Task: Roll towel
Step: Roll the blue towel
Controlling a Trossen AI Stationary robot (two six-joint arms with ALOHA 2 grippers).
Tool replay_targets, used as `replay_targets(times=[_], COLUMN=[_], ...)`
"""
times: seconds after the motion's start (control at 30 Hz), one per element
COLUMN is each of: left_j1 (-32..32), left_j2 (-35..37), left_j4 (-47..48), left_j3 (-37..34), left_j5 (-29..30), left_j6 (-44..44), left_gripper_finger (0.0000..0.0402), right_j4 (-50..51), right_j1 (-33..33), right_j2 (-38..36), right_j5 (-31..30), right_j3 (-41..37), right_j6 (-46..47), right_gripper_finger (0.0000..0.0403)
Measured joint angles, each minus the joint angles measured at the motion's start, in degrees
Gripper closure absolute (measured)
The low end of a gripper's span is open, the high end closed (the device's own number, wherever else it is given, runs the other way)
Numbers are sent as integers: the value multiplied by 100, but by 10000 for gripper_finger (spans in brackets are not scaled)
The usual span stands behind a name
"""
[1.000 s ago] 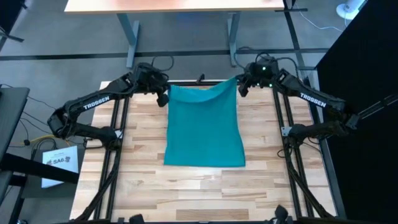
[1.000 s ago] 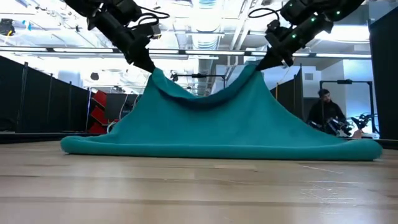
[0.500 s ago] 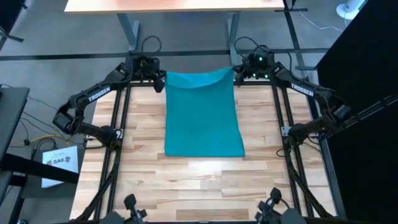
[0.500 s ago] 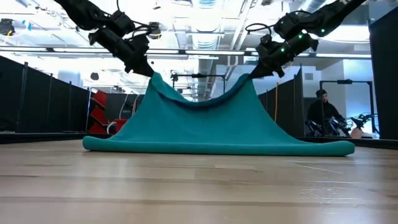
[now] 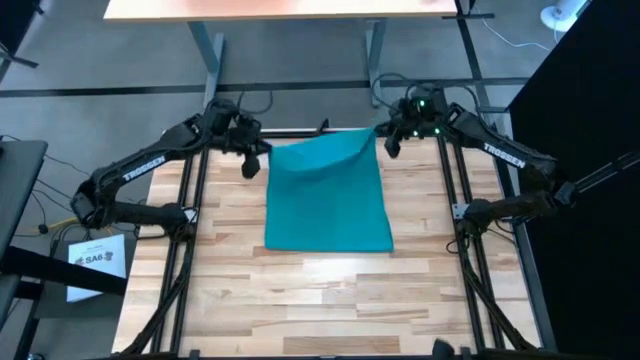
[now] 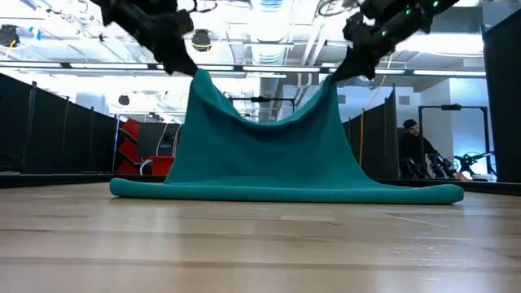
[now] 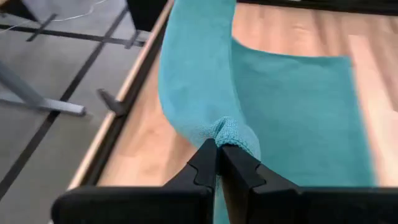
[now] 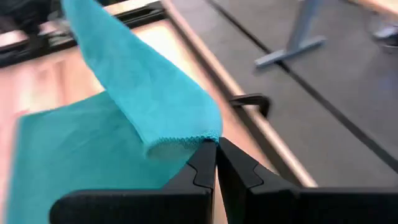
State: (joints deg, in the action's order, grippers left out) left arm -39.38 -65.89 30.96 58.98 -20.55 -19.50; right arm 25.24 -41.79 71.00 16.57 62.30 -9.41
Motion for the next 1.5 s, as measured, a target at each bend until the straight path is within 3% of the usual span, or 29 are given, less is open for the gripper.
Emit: replay_targets(times=[0.2,0.4,0.57,0.73,0.87,0.97,1.07,1.17,1.4,1.5], left_j1=[1100,2803,4201,5504,6577,7364,8086,8633,9373,9608], left_j2=[568,1072,994,486,187,100,45,-225,-1164,-1533], left_j4=[799,1052,1022,977,868,835,738,245,-943,-1535], left_j3=[0,0,0,0,-4,-4,-7,-5,-13,-9], left_j5=[500,1930,2883,3628,4334,5060,5479,5536,5580,5588], left_j6=[820,2063,3190,3987,4701,5335,5885,5987,6063,6231], left_gripper_finger=[402,402,402,402,402,402,402,402,402,402], right_j4=[667,555,389,395,450,614,553,88,-2215,-2495], right_j1=[832,2147,3484,5088,6375,7212,7769,8181,8911,9245], right_j2=[-590,-1557,-2111,-2186,-2180,-2020,-1627,-1076,198,662], right_j5=[-16,-628,-1204,-2208,-3481,-4380,-4771,-4846,-5242,-5481], right_j3=[-262,-1196,-1824,-1954,-1952,-1952,-1952,-1952,-1947,-1770], right_j6=[329,1181,2082,2965,3903,4630,5173,5505,5805,6147], right_gripper_finger=[403,403,403,403,403,403,403,403,403,403])
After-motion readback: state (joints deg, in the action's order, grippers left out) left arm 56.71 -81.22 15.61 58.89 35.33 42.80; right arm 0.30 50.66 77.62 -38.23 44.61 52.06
